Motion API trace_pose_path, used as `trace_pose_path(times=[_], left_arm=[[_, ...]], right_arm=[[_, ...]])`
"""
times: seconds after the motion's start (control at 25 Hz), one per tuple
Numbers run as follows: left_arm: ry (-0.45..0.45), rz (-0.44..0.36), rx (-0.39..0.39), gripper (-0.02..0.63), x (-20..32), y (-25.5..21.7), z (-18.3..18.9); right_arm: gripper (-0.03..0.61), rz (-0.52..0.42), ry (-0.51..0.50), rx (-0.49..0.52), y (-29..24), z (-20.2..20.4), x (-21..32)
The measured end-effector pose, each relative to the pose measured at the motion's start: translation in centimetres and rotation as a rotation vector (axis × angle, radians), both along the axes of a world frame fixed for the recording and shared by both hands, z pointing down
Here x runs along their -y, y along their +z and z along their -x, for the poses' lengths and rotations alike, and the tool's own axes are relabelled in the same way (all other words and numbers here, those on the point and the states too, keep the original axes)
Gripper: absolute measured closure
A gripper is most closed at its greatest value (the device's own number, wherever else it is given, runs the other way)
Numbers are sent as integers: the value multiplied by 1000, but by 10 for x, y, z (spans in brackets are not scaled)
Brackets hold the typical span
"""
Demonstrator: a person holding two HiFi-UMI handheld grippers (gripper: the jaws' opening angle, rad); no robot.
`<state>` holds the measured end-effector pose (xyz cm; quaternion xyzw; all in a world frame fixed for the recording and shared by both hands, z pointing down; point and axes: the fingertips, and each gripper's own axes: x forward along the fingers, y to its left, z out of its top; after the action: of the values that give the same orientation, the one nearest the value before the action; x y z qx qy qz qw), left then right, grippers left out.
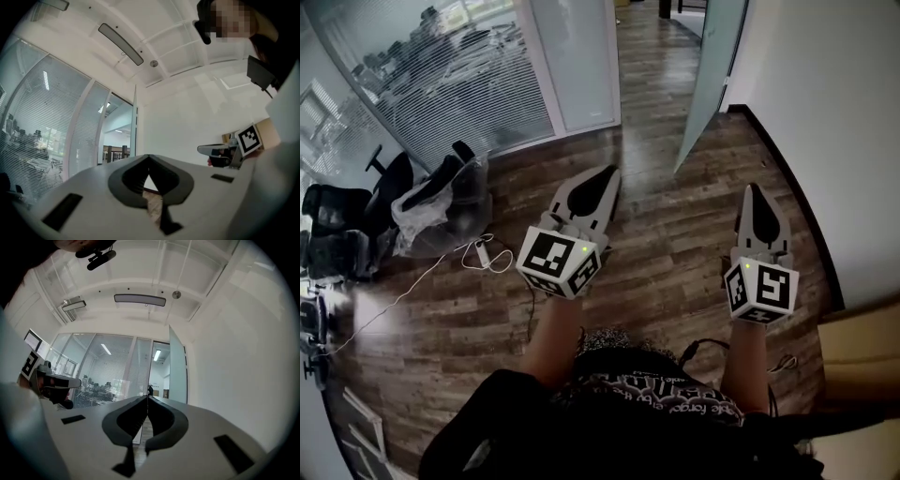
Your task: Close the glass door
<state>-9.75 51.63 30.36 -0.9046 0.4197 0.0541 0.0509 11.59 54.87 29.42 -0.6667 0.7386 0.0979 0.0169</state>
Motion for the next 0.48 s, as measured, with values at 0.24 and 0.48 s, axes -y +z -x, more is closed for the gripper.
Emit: trace_pose_path(times=[0.24, 0.48], left_arm=[[-19, 10, 7, 611, 19, 10, 2], [-19, -13, -21, 611, 77, 11, 2]], right_arm=[[574, 10, -4, 21, 11, -4, 26], [574, 24, 9, 22, 21, -5, 75]])
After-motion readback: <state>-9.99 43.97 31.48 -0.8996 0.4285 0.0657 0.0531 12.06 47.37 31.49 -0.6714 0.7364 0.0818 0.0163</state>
